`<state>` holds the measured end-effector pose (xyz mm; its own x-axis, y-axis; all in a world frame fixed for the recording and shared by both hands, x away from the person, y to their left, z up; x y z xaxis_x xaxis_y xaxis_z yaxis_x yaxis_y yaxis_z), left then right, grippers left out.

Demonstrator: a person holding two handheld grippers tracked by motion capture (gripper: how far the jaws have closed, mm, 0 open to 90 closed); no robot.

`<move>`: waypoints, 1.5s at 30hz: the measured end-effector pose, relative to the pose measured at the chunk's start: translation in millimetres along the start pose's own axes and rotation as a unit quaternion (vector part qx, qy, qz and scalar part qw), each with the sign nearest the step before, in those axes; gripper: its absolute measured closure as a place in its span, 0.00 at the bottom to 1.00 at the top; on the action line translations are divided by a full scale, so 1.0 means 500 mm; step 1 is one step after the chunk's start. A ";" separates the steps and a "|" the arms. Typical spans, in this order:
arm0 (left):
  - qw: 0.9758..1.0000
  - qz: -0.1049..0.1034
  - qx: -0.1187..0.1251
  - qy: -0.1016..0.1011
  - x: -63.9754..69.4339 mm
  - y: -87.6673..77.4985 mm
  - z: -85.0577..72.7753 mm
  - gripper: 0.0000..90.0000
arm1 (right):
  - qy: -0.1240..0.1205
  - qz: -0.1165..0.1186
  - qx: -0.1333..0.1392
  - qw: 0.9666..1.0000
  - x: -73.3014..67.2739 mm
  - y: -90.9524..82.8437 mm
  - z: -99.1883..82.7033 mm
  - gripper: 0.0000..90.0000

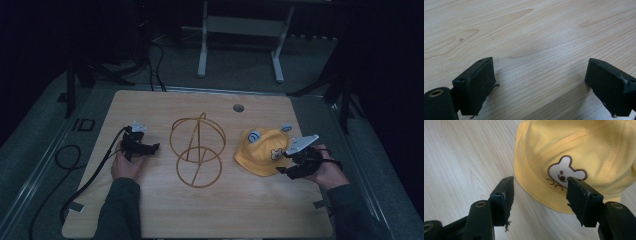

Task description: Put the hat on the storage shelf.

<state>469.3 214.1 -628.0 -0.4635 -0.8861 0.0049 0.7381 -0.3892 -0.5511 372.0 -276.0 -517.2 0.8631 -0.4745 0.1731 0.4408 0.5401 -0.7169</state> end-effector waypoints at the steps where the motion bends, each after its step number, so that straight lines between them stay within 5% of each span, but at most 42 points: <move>1: 1.000 0.000 0.000 0.000 0.000 0.000 0.000 0.10 | -0.003 -0.001 0.000 1.000 0.003 -0.001 0.004 0.44; 45: 1.000 0.000 0.000 0.000 0.000 0.000 0.000 0.10 | -0.034 -0.014 -0.053 0.998 0.092 -0.012 0.084 0.38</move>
<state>469.3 214.2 -628.0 -0.4635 -0.8861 0.0048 0.7381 -0.3891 -0.5512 419.3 -272.0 -476.7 0.8667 -0.4388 0.2373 0.4403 0.4492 -0.7774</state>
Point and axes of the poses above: each handheld gripper's, and its own axes: y roughly forward along the jaws, z roughly out of its top, x roughly to its right, the point moved 8 cm from there along y, roughly forward along the jaws, and after that the axes turned 12 degrees about x, right-handed, at the moved point
